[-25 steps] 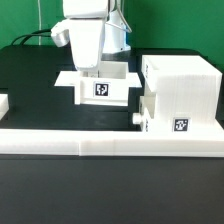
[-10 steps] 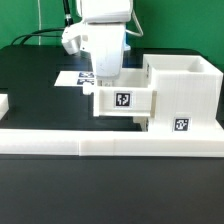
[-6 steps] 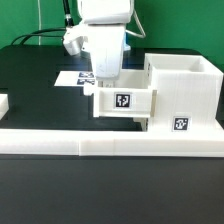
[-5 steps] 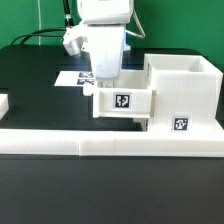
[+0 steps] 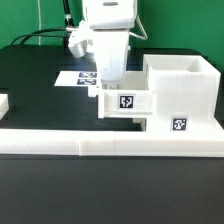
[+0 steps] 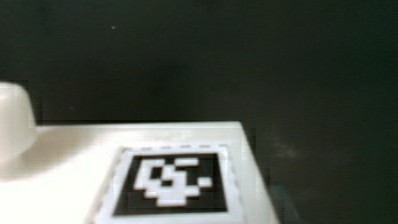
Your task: Assemble drawer
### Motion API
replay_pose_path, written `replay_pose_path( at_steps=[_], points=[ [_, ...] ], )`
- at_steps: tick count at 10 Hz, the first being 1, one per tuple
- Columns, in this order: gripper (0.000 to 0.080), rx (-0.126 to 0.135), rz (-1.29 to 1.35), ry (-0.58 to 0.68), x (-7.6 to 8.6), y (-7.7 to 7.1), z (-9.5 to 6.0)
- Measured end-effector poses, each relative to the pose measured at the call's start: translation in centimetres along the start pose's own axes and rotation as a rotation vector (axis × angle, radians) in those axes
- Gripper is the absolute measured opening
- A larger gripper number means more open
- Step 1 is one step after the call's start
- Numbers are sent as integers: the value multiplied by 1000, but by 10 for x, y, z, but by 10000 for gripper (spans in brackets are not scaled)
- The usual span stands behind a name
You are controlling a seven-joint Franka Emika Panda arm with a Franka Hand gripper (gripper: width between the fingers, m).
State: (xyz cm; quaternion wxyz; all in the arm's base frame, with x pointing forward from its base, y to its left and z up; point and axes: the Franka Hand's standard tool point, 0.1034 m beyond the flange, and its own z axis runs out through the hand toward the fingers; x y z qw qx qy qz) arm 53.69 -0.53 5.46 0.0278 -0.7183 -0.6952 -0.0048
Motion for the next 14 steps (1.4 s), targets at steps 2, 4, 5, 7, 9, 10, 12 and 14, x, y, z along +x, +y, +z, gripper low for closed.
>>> replay_pose_path(
  at_steps=[2, 4, 5, 7, 9, 10, 12, 14],
  points=[
    [42, 0, 0, 0, 0, 0, 0],
    [42, 0, -1, 0, 0, 1, 0],
    [42, -3, -5, 0, 2, 3, 1],
    [42, -24, -18, 5, 15, 7, 1],
    [43, -43, -42, 5, 25, 9, 1],
    [43, -57, -37, 7, 24, 8, 2],
    [43, -57, -36, 7, 24, 8, 2],
    [51, -56, -36, 7, 24, 8, 1]
  ],
)
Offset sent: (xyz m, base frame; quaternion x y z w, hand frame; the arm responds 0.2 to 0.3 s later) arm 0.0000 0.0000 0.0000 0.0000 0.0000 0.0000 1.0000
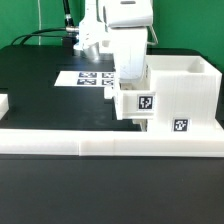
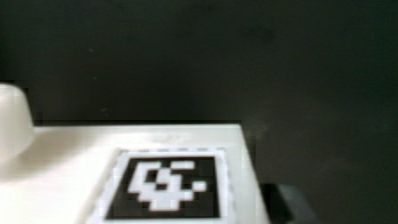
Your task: Assemble drawer
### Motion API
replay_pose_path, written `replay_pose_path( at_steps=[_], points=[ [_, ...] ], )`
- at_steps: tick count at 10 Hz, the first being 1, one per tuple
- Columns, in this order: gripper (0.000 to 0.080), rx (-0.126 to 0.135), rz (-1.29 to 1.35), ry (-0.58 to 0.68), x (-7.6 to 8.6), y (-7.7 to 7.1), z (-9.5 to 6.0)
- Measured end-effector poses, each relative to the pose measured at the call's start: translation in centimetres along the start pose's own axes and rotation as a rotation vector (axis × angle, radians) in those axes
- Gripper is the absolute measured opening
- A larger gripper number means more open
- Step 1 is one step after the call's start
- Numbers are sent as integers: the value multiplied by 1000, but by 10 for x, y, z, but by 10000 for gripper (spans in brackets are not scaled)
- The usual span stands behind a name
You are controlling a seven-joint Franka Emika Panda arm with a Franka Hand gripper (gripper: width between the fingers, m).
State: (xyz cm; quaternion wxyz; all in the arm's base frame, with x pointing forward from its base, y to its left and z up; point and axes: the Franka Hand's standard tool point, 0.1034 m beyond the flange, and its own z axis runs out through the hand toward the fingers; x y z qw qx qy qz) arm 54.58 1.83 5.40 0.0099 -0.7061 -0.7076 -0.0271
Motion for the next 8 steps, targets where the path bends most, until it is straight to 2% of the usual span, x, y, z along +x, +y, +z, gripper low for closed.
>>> replay_pose_path(
  at_steps=[1, 2, 4, 5, 6, 8],
  points=[
    [237, 6, 2, -4, -1, 2, -4],
    [237, 10, 3, -10, -2, 5, -11],
    [587, 15, 4, -23, -5, 8, -26],
    [630, 23, 2, -30, -9, 7, -35],
    [630, 21, -1, -40, -16, 8, -46],
    [646, 19, -60, -52, -39, 0, -57]
  ],
)
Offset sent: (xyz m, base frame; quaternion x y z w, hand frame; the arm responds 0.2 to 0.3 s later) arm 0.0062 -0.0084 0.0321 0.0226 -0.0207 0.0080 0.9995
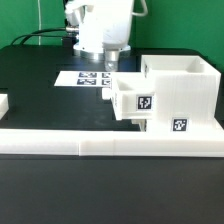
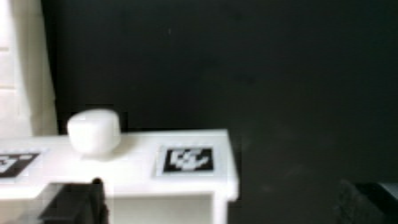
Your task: Assemble drawer
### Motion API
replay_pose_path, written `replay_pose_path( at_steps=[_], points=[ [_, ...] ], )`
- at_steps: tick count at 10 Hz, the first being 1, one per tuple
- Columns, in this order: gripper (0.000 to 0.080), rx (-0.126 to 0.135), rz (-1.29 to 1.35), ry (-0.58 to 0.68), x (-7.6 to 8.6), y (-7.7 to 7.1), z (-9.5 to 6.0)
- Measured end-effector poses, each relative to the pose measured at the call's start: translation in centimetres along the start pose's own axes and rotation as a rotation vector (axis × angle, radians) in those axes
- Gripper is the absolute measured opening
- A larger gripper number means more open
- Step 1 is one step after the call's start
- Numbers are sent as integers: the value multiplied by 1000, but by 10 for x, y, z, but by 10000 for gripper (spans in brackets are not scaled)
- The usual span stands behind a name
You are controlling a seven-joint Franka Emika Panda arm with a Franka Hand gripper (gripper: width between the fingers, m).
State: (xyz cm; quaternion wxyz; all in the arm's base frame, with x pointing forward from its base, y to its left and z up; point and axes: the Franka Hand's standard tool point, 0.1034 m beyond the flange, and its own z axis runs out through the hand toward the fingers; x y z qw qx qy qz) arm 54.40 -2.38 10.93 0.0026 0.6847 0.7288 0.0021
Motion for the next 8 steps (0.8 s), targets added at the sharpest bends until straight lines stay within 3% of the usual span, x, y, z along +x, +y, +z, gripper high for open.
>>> replay_pose_path(
  at_steps=[1, 4, 6, 8],
  points=[
    [648, 3, -2, -2, -12, -4, -4],
    [648, 11, -14, 27, -22, -6, 2],
    [648, 22, -12, 128, -38, -6, 20],
    [648, 32, -2, 184, -40, 3, 33]
  ],
)
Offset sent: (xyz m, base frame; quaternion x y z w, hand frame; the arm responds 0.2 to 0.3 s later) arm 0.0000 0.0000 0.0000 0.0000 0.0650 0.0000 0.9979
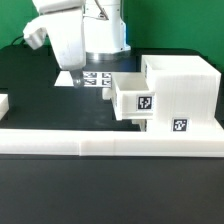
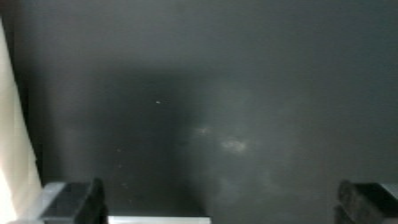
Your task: Assemble drawer
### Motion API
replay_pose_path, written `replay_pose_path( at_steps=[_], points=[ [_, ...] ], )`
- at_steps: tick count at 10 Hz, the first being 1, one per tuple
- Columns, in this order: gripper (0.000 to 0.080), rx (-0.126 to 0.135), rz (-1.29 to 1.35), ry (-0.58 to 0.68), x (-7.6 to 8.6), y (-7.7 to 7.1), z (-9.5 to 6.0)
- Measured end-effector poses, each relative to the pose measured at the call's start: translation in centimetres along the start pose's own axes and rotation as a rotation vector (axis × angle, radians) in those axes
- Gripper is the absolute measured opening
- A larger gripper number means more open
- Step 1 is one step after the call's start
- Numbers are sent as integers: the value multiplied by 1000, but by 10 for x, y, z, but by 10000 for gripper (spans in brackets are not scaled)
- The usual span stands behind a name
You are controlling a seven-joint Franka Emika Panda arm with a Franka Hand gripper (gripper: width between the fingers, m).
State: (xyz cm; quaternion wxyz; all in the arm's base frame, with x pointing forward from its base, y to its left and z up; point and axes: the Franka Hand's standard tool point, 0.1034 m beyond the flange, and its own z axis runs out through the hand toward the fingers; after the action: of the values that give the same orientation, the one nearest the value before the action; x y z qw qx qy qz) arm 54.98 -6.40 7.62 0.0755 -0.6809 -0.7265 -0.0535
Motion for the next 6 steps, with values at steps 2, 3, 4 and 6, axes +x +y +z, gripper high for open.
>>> replay_pose_path(
  at_steps=[2, 3, 4, 6],
  points=[
    [648, 3, 40, 6, 16, 10, 7],
    [648, 2, 73, 11, 23, 14, 9],
    [648, 7, 85, 18, 31, 16, 14],
    [648, 8, 122, 26, 56, 19, 22]
  ],
)
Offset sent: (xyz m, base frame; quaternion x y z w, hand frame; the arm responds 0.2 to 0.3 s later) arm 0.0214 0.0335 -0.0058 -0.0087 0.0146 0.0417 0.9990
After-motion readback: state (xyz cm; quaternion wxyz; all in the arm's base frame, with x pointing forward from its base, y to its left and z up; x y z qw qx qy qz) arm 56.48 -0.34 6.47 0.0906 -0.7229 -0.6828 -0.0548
